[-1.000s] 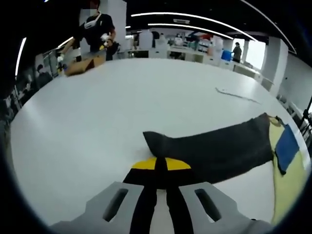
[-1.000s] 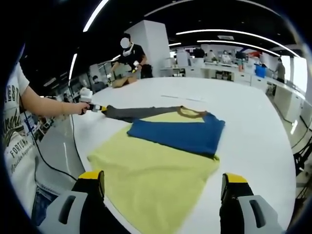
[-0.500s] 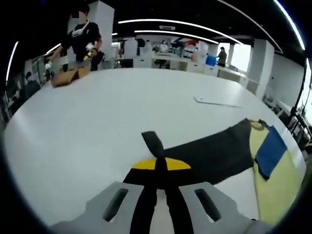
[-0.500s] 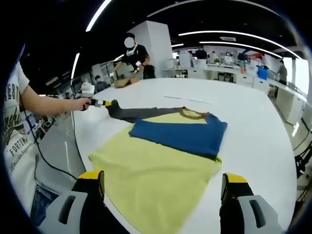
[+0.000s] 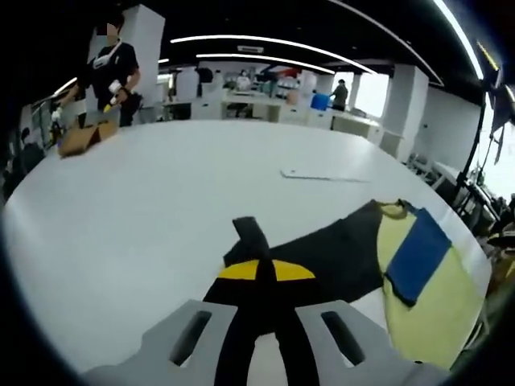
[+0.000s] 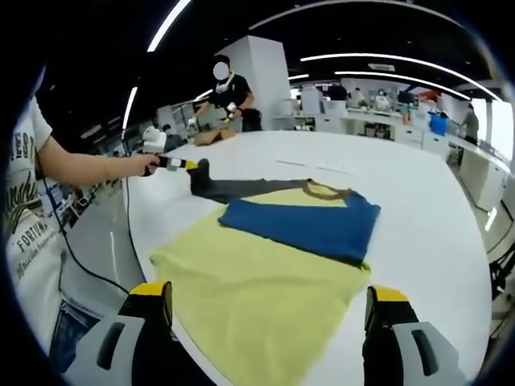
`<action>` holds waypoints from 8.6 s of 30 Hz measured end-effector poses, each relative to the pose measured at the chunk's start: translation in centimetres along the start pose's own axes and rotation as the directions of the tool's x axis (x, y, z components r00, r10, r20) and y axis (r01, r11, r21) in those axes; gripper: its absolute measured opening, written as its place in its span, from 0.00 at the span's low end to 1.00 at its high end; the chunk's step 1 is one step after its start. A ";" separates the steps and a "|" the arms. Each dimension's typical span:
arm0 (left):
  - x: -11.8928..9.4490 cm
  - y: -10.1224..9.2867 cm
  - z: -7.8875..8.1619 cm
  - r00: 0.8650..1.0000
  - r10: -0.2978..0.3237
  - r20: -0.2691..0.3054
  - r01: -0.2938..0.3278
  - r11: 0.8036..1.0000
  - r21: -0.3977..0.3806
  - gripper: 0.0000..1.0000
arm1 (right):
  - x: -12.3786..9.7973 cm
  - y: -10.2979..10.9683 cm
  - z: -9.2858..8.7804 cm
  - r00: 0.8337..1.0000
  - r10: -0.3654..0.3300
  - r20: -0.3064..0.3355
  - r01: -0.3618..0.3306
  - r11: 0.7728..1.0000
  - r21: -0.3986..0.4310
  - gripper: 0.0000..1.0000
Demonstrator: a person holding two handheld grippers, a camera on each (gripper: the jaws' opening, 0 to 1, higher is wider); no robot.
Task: Fold the garment on the visible template until the final outline fits inside the template.
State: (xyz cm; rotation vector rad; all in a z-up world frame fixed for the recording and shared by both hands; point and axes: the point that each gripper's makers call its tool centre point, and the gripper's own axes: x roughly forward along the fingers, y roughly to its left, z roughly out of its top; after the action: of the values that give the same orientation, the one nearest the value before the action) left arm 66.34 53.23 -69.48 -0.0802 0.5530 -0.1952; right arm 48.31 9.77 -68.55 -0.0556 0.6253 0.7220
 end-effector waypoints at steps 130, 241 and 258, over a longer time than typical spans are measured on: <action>9.2 -44.0 -7.7 0.733 -0.635 -0.245 0.658 0.753 0.015 0.00 | -1.0 -1.3 -5.4 0.993 -0.034 -0.116 0.038 0.999 0.034 0.99; -11.8 -19.9 -21.0 0.742 -0.456 -0.491 0.668 0.559 0.491 0.31 | -0.3 1.4 -13.6 0.870 0.059 -0.490 -0.267 0.891 -0.367 0.39; -12.6 -19.9 -21.3 0.730 -0.441 -0.521 0.683 0.475 0.555 0.10 | -1.3 1.1 -14.3 0.830 0.046 -0.556 -0.343 0.829 -0.443 0.00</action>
State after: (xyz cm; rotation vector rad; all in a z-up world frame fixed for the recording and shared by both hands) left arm 41.34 35.89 -78.48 0.5755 0.7169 -1.1187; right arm 39.52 6.16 -79.32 -0.7367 0.9511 1.0912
